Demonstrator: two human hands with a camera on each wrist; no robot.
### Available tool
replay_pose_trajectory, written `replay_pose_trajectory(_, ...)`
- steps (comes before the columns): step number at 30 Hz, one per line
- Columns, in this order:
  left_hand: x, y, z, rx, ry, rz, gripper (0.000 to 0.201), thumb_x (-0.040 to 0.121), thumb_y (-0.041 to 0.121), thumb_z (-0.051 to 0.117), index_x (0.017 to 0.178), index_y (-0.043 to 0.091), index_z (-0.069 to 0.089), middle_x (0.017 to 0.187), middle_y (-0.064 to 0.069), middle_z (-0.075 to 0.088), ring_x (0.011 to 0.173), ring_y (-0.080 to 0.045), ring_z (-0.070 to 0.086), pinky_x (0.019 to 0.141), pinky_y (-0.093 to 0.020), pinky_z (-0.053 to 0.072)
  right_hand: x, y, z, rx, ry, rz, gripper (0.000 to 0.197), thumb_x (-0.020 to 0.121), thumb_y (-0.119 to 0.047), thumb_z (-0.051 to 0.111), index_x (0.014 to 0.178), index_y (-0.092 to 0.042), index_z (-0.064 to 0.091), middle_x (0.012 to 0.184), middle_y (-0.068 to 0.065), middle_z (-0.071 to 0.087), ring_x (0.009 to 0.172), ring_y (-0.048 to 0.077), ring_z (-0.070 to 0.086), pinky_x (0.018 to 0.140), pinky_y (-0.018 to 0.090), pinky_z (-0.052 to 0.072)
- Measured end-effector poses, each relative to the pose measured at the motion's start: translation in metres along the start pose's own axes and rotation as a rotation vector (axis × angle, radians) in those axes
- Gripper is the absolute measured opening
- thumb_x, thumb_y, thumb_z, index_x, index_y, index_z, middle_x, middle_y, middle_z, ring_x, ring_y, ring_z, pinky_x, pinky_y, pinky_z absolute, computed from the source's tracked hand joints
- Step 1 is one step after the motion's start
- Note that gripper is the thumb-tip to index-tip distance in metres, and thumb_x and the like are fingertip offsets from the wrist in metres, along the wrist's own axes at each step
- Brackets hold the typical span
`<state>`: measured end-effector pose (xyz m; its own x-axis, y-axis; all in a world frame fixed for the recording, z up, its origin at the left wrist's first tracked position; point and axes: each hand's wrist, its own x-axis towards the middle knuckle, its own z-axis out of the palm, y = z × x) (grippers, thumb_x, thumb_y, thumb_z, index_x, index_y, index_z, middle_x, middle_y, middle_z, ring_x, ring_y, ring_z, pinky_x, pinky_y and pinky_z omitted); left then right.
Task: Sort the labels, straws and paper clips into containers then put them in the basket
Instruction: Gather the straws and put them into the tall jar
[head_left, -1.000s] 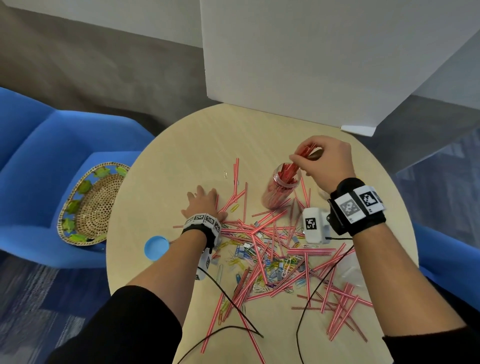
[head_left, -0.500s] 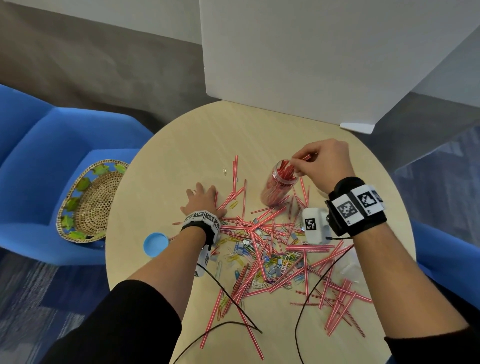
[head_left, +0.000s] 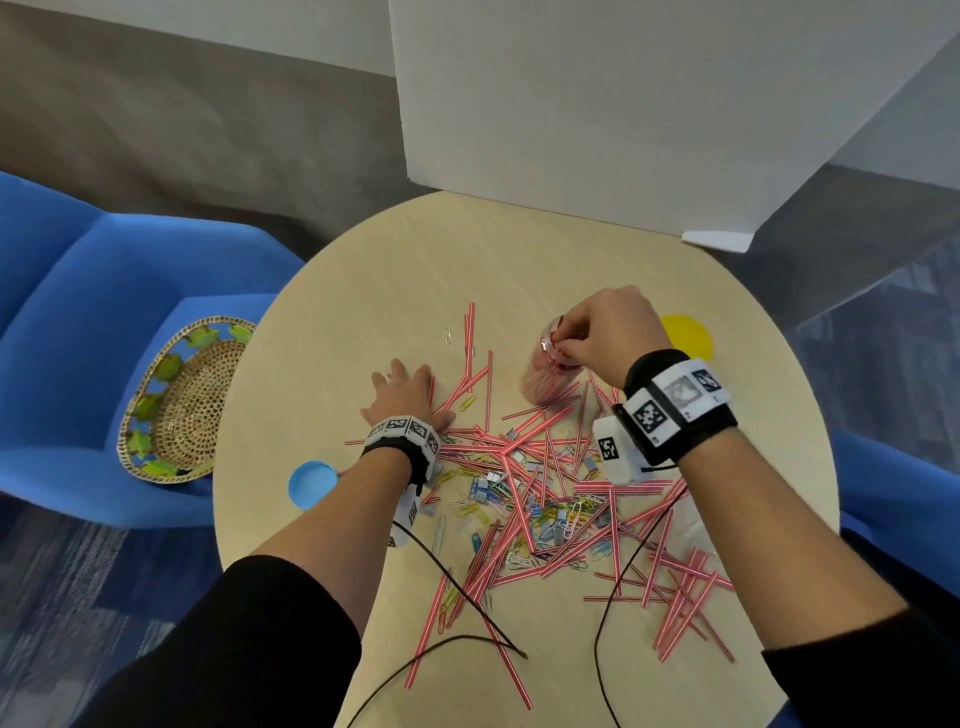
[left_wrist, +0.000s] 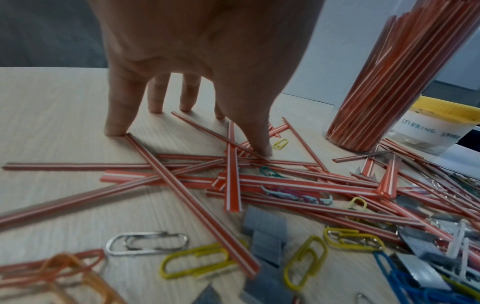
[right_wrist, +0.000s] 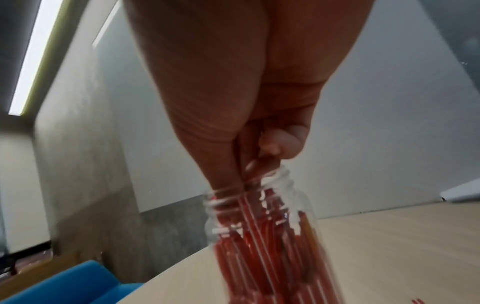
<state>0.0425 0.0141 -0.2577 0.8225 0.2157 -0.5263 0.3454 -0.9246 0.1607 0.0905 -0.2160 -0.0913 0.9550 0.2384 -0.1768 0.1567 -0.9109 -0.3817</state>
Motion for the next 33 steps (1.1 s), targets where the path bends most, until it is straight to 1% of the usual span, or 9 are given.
replay_pose_trajectory(6,0.002,0.002,-0.004,0.008,0.008,-0.004,0.071,0.072,0.056,0.075,0.129,0.029,0.043,0.134,-0.007,0.034,0.129,-0.035,0.031,0.091,-0.06,0.048,-0.008,0.017,-0.015,0.209,0.19,-0.003,0.015,0.09,-0.022,0.065,0.098,-0.022,0.078,0.088,-0.011,0.073,0.079,0.001,0.063,0.09,0.024,0.049)
replay_pose_trajectory(10,0.012,0.016,-0.015,0.004,0.049,-0.031,0.067,0.072,0.064,0.071,0.122,0.023,0.053,0.128,-0.009,0.04,0.123,-0.033,0.04,0.095,-0.052,0.046,-0.021,0.075,0.0,0.343,0.353,0.27,0.01,0.084,-0.018,0.068,0.089,-0.02,0.077,0.076,-0.004,0.073,0.076,0.013,0.069,0.089,0.034,0.055)
replay_pose_trajectory(12,0.018,0.026,-0.018,0.003,0.118,0.0,0.063,0.075,0.068,0.065,0.118,0.023,0.058,0.125,-0.008,0.048,0.119,-0.03,0.045,0.095,-0.045,0.045,-0.022,0.097,0.031,0.291,0.158,0.444,0.014,0.083,-0.017,0.072,0.097,-0.016,0.076,0.089,0.004,0.074,0.084,0.02,0.07,0.092,0.04,0.055)
replay_pose_trajectory(15,0.026,0.046,-0.016,-0.066,0.156,0.033,0.061,0.077,0.069,0.063,0.114,0.021,0.063,0.119,-0.006,0.056,0.112,-0.028,0.052,0.09,-0.041,0.048,-0.022,0.106,0.077,0.139,-0.133,0.583,0.059,0.082,-0.033,0.078,0.131,-0.006,0.057,0.129,0.014,0.061,0.116,0.029,0.059,0.103,0.041,0.047)
replay_pose_trajectory(21,0.031,0.064,-0.011,-0.18,0.145,0.036,0.045,0.082,0.049,0.07,0.107,0.013,0.063,0.104,-0.007,0.067,0.096,-0.028,0.064,0.081,-0.037,0.054,-0.002,0.113,0.134,-0.032,-0.067,0.48,0.088,0.091,-0.046,0.062,0.154,-0.008,0.016,0.162,0.013,0.016,0.148,0.032,0.019,0.117,0.042,0.024)
replay_pose_trajectory(24,0.033,0.064,-0.014,-0.198,0.139,0.027,0.026,0.088,0.036,0.068,0.099,0.013,0.073,0.093,-0.007,0.073,0.084,-0.026,0.068,0.076,-0.032,0.056,0.004,0.112,0.149,-0.09,-0.086,0.419,0.063,0.1,-0.039,0.049,0.153,-0.013,0.025,0.162,0.012,0.014,0.149,0.031,0.017,0.119,0.042,0.023)
replay_pose_trajectory(27,0.033,0.061,-0.016,-0.237,0.116,0.005,0.022,0.089,0.032,0.068,0.087,0.011,0.077,0.076,-0.005,0.072,0.064,-0.02,0.065,0.064,-0.026,0.053,-0.005,0.106,0.162,-0.062,-0.034,0.322,0.034,0.102,-0.022,0.038,0.131,-0.009,0.051,0.14,0.015,0.048,0.129,0.034,0.046,0.106,0.046,0.041)
replay_pose_trajectory(29,0.033,0.061,-0.018,-0.218,0.067,0.001,0.024,0.089,0.032,0.068,0.081,0.011,0.077,0.069,-0.004,0.069,0.056,-0.018,0.061,0.059,-0.025,0.053,-0.02,0.1,0.168,-0.112,0.009,0.236,0.035,0.1,-0.031,0.035,0.12,-0.016,0.06,0.121,0.009,0.061,0.112,0.031,0.057,0.093,0.046,0.049)
replay_pose_trajectory(33,0.029,0.06,-0.021,-0.119,-0.027,0.046,0.025,0.087,0.027,0.067,0.074,0.006,0.07,0.058,-0.003,0.057,0.048,-0.015,0.051,0.047,-0.02,0.043,-0.044,0.098,0.166,-0.043,0.056,0.273,0.024,0.094,-0.009,0.057,0.113,-0.011,0.072,0.109,0.008,0.066,0.095,0.026,0.062,0.087,0.037,0.055)
